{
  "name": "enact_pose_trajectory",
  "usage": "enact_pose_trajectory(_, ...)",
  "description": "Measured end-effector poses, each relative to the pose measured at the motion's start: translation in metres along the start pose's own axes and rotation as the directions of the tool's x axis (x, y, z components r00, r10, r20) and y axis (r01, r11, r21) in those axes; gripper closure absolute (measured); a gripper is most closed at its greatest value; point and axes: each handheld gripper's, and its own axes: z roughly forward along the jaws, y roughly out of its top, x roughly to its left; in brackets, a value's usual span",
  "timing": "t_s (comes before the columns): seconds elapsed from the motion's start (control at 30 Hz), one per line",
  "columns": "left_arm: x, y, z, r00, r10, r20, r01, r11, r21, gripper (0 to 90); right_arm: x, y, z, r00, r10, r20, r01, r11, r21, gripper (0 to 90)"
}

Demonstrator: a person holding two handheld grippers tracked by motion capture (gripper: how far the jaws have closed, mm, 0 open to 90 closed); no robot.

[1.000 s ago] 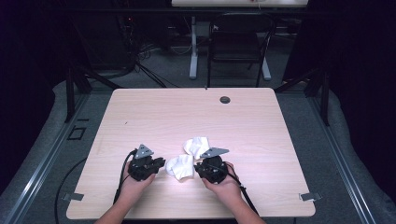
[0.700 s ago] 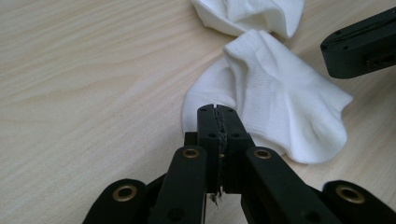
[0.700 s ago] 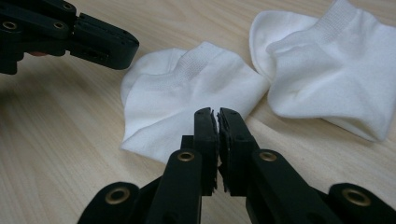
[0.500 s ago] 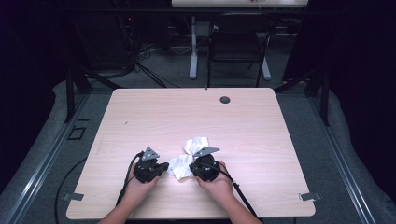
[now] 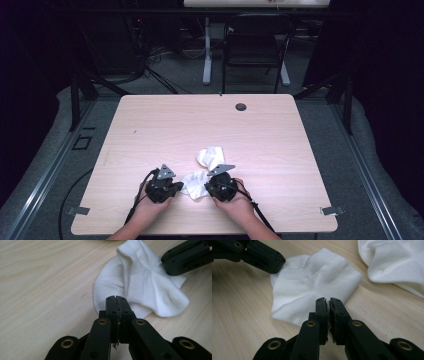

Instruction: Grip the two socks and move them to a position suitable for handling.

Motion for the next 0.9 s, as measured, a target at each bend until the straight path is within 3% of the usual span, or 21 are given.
enact_pose_trajectory(0.07, -0.004, -0.002, -0.002, 1.0000, 0.006, 0.003, -0.006, 1.0000, 0.006, 89.5, 0.002, -0.004, -0.003, 1.0000, -0.004, -0.003, 0.004, 1.0000, 0.001, 85.1)
enact_pose_trajectory(0.37, -0.015, -0.012, -0.010, 0.9971, -0.050, 0.057, 0.049, 0.9986, 0.021, 89.4, 0.012, -0.019, -0.018, 0.9995, -0.015, -0.028, 0.016, 0.9995, 0.027, 84.7)
enact_pose_trajectory(0.57, -0.022, -0.018, -0.013, 0.9983, -0.028, 0.051, 0.027, 0.9996, 0.007, 89.3, 0.015, -0.027, -0.024, 0.9996, -0.008, -0.027, 0.008, 0.9996, 0.028, 84.6)
enact_pose_trajectory(0.8, -0.017, -0.023, -0.013, 0.9953, -0.044, 0.086, 0.046, 0.9986, -0.024, 89.3, 0.017, -0.029, -0.026, 0.9992, 0.026, -0.030, -0.026, 0.9996, -0.003, 82.2)
enact_pose_trajectory(0.9, -0.017, -0.023, -0.012, 0.9950, -0.047, 0.088, 0.050, 0.9983, -0.031, 89.2, 0.022, -0.025, -0.027, 0.9998, 0.008, -0.020, -0.008, 0.9996, -0.029, 79.6)
